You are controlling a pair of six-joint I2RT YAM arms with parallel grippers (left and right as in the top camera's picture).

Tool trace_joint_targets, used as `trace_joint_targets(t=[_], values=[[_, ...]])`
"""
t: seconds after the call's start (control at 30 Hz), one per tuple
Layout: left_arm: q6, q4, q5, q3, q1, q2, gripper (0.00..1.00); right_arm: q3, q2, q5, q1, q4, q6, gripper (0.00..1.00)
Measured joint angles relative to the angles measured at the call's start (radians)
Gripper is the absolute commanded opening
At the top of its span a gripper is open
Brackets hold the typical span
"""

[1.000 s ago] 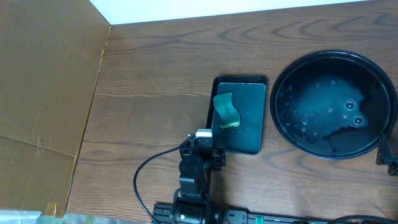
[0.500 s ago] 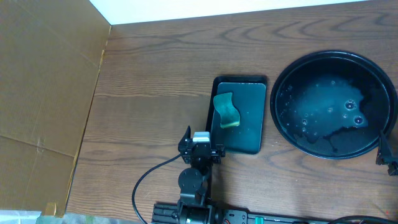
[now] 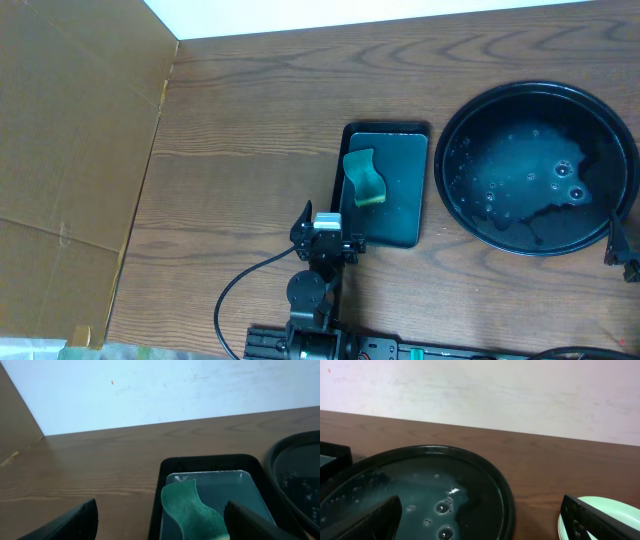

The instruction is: Clean dirty plates on tray and stack at the side

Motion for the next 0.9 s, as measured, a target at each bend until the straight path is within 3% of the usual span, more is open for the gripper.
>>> trace_joint_targets(t=[0.43,0.9], values=[[-0.155,0.006,-0.060,-0.002,0.000,0.000,0.81,0.000,0.000,0.000,0.000,0.000,0.000,0.99],[-0.169,0.007,-0.072,-0.002,0.000,0.000,0.81,0.000,0.000,0.000,0.000,0.000,0.000,0.99]])
